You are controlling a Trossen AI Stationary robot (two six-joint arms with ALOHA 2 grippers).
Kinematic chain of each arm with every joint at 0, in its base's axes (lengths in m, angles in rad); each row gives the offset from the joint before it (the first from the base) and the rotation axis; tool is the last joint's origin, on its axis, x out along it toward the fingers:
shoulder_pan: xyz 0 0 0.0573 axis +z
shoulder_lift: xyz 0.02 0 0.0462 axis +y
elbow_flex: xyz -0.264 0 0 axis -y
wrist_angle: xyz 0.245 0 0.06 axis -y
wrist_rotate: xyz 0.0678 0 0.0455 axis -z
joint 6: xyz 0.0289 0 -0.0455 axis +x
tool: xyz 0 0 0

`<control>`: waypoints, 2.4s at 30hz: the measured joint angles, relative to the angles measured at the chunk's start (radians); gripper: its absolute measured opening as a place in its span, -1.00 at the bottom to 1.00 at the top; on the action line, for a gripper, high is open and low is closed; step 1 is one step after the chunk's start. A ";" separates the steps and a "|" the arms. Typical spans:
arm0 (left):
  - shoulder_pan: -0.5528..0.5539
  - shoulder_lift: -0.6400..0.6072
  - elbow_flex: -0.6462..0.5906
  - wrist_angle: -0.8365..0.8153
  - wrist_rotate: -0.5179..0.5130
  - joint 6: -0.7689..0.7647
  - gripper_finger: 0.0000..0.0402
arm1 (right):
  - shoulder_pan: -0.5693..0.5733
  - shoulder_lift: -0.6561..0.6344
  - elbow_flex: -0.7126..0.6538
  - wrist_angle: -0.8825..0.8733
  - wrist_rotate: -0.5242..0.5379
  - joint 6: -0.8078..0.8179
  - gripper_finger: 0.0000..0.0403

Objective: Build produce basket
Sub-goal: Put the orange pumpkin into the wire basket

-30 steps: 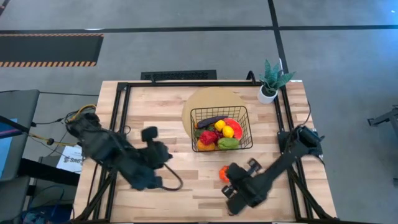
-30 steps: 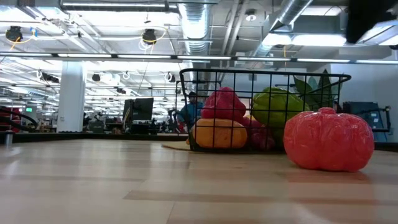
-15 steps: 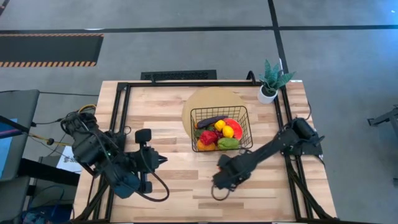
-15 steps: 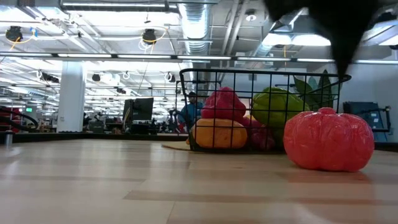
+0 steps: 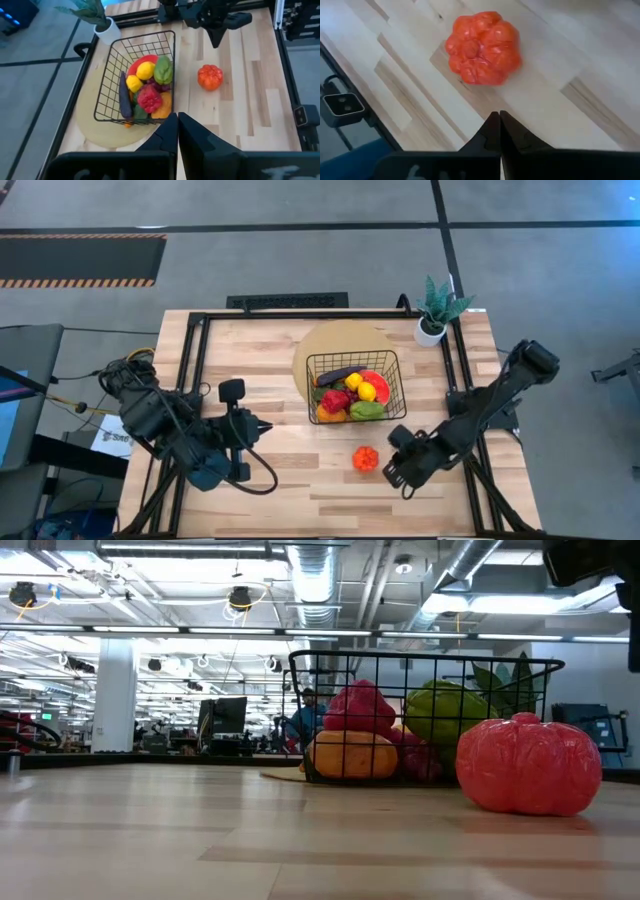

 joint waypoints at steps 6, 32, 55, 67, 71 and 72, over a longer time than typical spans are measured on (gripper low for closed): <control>0.013 0.000 0.000 0.000 0.000 -0.038 -1.00 | -0.026 -0.029 -0.024 0.006 0.017 -0.057 -0.78; 0.037 0.024 -0.081 0.001 0.079 -0.207 -1.00 | -0.207 0.085 -0.024 0.148 -0.153 -0.391 0.27; 0.043 0.023 -0.477 0.495 0.214 -0.369 -1.00 | -0.206 0.110 -0.045 0.184 -0.108 -0.413 0.27; 0.043 0.022 -0.478 0.484 0.214 -0.351 -1.00 | -0.182 0.207 -0.031 0.292 -0.120 -0.367 0.27; 0.043 0.022 -0.478 0.484 0.214 -0.349 -1.00 | -0.188 0.212 -0.032 0.291 -0.130 -0.348 0.24; 0.043 0.022 -0.478 0.484 0.214 -0.349 -1.00 | -0.191 0.212 -0.032 0.286 -0.139 -0.342 0.20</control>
